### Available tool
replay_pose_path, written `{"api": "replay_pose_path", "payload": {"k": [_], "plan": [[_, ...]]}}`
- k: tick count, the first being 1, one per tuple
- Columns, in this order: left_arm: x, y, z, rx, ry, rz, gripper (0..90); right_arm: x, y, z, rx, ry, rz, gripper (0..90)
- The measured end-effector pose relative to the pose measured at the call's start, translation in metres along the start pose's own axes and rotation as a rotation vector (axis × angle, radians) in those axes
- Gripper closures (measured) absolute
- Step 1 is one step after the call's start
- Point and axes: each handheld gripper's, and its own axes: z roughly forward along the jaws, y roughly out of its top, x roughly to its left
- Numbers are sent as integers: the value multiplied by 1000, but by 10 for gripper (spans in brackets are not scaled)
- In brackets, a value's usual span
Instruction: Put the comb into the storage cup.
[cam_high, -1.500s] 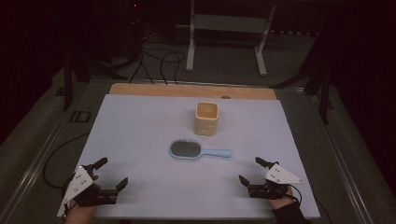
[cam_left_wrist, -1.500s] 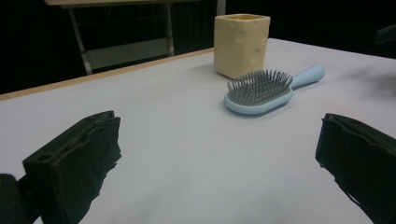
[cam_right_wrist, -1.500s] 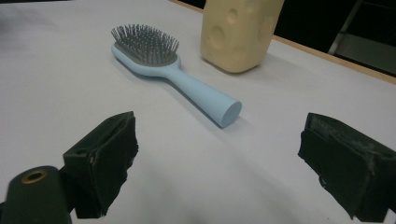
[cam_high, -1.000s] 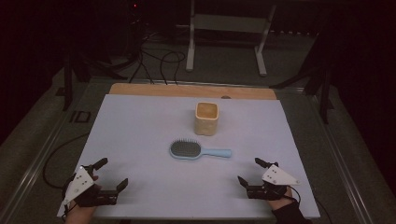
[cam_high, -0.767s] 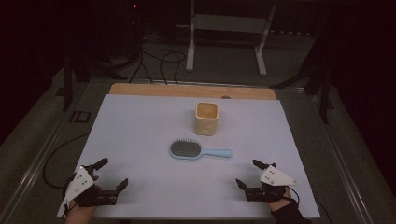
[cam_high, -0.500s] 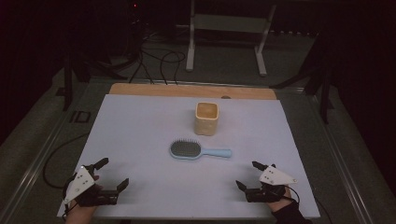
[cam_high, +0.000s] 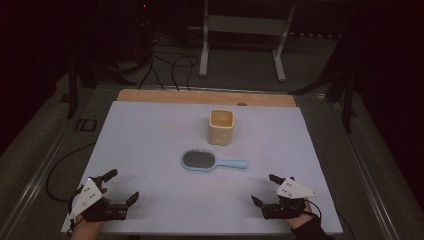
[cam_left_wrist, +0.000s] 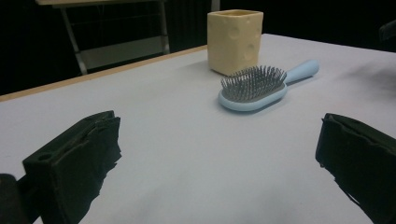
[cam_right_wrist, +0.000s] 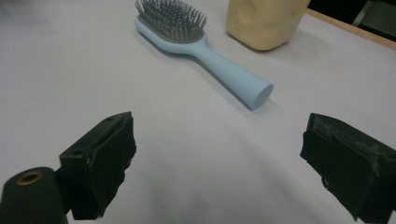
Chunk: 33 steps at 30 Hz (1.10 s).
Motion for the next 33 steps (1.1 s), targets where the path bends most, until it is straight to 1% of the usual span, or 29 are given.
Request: {"api": "replay_pose_path", "payload": {"k": [1,5,7,8,10,15,18,21,24,25,27,29,31,33], "plan": [[0,0,0,-2,-1,0,0,1,2,-1,-1,8,5,95],[0,0,0,-3,-7,1,0,2,6,-3,3,7,8,95],[-1,0,0,-2,-8,1,0,3,9,-4,6,11,5,95],[-1,0,0,-1,-8,2,0,3,11,-5,4,9,-6,96],[-1,0,0,-3,-9,1,0,3,14,-7,3,19,-13,95],[-2,0,1,-3,-13,0,0,-1,21,-10,-9,23,-11,91],[-1,0,1,-3,-10,-1,0,-4,27,-12,-10,13,-13,91],[-1,0,0,-4,-9,-1,0,-7,36,-14,-8,9,-40,91],[-1,0,0,-3,-8,0,0,-8,41,-14,-10,3,-46,91],[-1,0,0,-6,-8,-2,0,-10,46,-14,-4,-12,-57,85],[-1,0,0,-3,-10,-2,0,-11,49,-14,-6,-17,-59,85],[-1,0,0,-3,-10,-2,0,-13,54,-14,-12,-14,-68,85],[-1,0,0,-6,-11,-3,0,-15,59,-14,-16,-11,-66,85],[-1,0,0,-4,-10,-3,0,-16,64,-13,-18,-14,-80,85]]}}
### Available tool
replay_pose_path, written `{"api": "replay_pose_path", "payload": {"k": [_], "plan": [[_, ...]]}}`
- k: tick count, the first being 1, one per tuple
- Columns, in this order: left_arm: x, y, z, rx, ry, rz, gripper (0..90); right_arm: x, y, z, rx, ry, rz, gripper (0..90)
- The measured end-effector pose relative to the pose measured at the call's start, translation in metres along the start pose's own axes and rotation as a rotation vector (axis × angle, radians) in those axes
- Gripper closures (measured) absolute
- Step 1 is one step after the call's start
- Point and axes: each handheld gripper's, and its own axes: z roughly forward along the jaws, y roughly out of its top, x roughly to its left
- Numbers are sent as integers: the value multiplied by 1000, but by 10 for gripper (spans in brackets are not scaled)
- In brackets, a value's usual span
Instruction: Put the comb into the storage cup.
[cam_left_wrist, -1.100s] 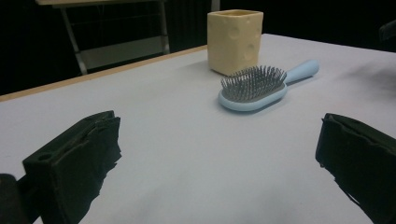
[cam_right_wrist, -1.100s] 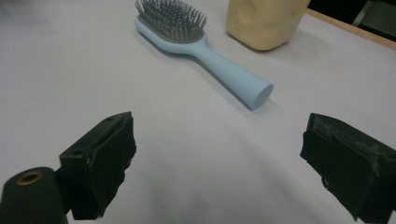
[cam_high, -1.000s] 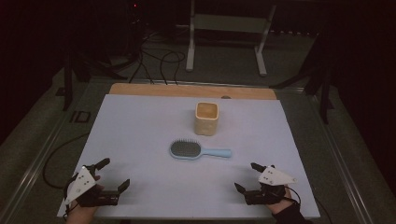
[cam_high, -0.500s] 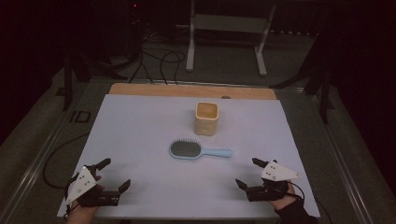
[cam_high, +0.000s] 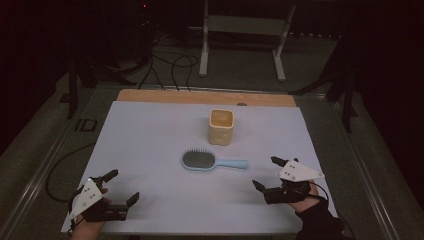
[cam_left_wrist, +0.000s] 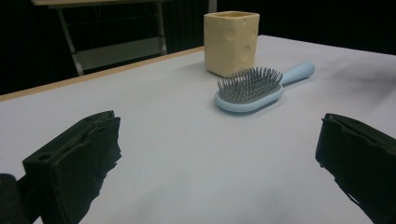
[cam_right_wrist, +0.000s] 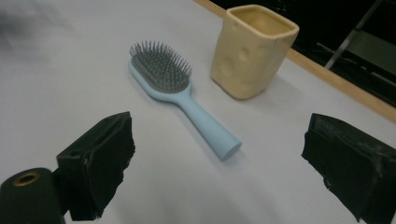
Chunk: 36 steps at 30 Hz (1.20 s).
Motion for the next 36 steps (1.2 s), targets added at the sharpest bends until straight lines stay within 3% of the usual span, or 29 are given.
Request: {"api": "replay_pose_path", "payload": {"k": [11,36], "plan": [[0,0,0,-1,0,-2,0,-11,22,15,-5,17,-47,86],[0,0,-1,2,3,1,0,-38,33,73,79,84,-23,89]]}}
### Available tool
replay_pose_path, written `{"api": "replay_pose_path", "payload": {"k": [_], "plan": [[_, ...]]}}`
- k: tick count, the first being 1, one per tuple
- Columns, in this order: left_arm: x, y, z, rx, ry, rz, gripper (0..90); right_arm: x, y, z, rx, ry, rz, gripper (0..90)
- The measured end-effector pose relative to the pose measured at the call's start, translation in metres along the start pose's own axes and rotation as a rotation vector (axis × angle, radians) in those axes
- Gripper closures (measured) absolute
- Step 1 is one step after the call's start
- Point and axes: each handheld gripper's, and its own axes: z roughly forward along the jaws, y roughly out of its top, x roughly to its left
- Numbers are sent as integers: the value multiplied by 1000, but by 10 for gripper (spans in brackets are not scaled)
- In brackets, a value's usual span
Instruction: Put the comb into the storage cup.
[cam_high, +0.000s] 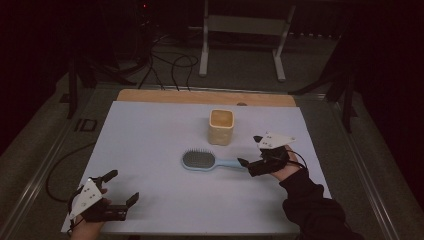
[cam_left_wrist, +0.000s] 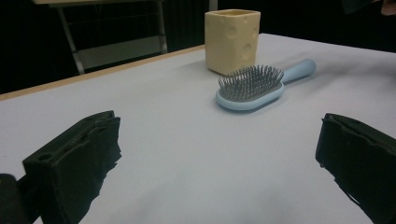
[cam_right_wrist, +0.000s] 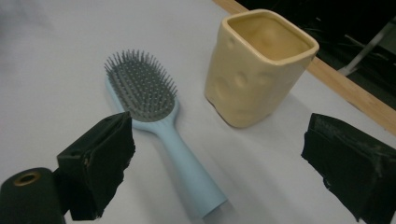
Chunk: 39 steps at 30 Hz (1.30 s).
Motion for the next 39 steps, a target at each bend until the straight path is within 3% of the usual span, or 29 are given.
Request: {"api": "replay_pose_path", "payload": {"k": [17,29,39], "plan": [[0,0,-1,2,3,3,0,-19,-8,34,57,14,37,147],[0,0,-1,2,3,-3,0,-24,-15,54,105,37,40,272],[0,-1,-1,8,7,0,0,-23,-21,67,143,57,48,324]]}}
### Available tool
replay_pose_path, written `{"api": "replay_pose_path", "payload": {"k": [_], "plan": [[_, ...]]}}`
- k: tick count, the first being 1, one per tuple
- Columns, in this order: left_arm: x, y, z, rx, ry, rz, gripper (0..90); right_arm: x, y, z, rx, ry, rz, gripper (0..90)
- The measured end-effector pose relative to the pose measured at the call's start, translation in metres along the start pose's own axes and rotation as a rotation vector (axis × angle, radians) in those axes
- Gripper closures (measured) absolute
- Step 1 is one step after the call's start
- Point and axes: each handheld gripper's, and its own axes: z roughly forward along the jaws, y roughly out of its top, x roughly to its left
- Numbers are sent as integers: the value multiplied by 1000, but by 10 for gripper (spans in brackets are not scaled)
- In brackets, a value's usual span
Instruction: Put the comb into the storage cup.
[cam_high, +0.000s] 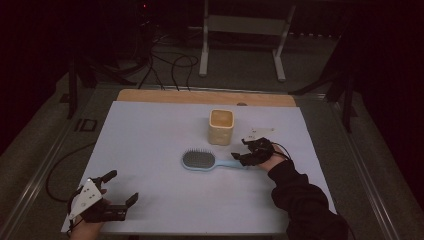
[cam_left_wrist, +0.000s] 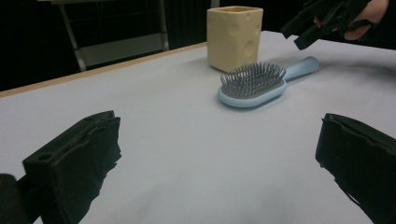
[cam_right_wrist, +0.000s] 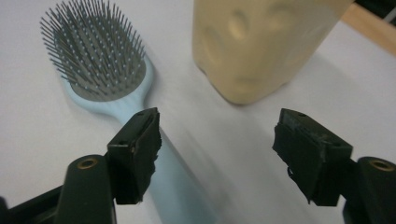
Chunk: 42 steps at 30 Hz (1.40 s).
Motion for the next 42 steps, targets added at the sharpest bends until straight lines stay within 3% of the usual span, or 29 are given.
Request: {"api": "replay_pose_path", "payload": {"k": [3,9,10,15,26,42], "plan": [[1,-1,0,7,1,-1,0,1,-1,6,17,-8,0,374],[1,-1,0,9,1,-2,0,0,-3,13,47,-48,-6,610],[1,-1,0,9,1,-2,0,0,-3,13,47,-48,-6,610],[1,-1,0,7,4,-5,0,-1,-4,18,102,-68,-38,900],[1,-1,-1,7,0,-5,0,7,-7,25,167,2,-113,900],[1,-1,0,10,1,-1,0,30,-14,17,178,64,-137,900]]}}
